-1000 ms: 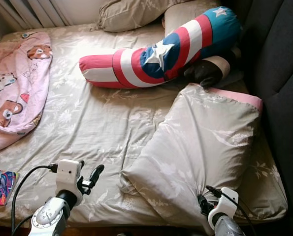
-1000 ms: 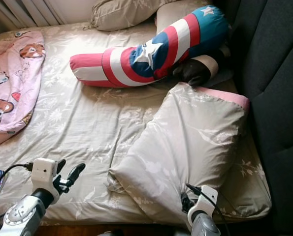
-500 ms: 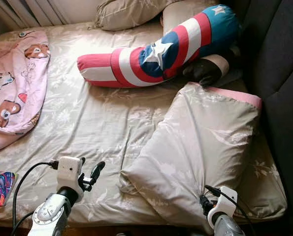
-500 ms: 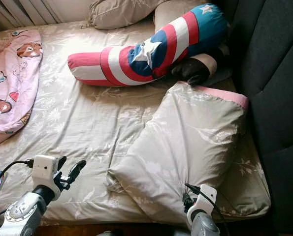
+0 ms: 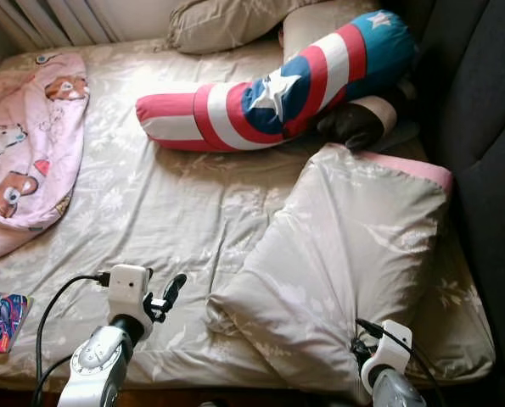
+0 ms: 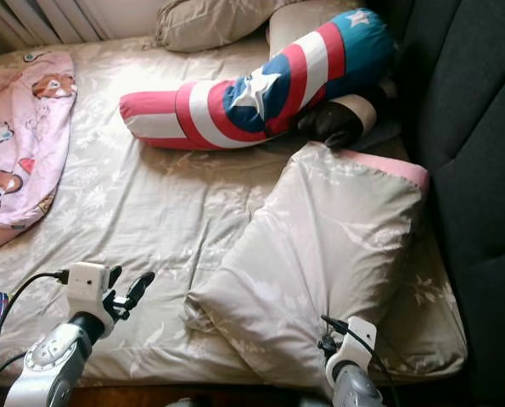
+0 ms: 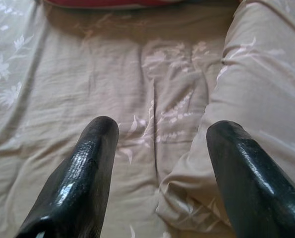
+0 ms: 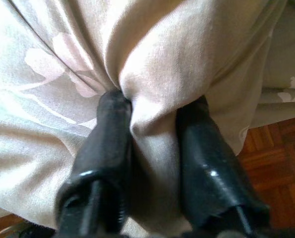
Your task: Clean up the room
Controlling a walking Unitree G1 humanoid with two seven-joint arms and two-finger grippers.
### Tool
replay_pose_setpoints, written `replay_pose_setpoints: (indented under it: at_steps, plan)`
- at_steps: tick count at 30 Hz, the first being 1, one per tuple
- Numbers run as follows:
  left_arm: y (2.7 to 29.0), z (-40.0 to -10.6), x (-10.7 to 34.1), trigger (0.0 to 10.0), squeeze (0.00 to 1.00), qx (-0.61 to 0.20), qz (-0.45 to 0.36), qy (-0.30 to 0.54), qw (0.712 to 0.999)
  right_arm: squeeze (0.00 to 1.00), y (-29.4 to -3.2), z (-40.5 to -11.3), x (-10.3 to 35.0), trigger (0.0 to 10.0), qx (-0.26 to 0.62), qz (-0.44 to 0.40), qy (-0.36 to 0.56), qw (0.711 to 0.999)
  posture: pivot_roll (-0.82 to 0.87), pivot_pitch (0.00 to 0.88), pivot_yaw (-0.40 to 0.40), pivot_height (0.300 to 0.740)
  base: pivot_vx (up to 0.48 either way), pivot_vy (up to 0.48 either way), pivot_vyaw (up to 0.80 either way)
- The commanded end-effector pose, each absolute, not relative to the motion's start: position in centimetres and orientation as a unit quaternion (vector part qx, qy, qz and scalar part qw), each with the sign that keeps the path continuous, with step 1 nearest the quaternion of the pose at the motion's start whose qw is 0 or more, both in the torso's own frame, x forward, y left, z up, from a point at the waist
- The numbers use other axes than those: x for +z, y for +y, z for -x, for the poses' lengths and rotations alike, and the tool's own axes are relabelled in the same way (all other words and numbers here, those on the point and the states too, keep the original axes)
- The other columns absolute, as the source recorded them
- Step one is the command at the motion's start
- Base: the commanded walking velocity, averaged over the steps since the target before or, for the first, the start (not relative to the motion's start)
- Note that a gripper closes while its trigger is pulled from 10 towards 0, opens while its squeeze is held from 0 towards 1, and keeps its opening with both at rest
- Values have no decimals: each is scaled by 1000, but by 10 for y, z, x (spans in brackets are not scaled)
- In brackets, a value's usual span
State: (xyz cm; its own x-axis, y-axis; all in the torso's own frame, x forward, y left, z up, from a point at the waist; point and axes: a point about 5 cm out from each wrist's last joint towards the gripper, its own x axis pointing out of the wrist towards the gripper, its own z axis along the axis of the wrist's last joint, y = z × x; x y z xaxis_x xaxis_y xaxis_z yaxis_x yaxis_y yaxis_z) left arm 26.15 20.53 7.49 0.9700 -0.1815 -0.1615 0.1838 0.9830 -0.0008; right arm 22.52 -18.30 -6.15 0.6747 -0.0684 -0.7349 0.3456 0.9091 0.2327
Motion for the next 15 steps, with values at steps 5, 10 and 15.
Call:
replay_pose_setpoints:
  at_steps: [5,10,15]
  plan:
    - [211,-264,67,10000,0,-72,0,88,993,0,-181,-205,-75,0,-132,-187,429,874,127,172,79,740,0,0,0]
    - [213,-269,67,10000,0,-66,1,82,994,0,-197,-208,-71,0,-159,-163,417,880,112,155,69,740,0,0,0]
    - [212,-274,65,10000,0,-62,5,79,995,0,-220,-214,-63,0,-195,-147,392,887,80,109,55,740,0,0,0]
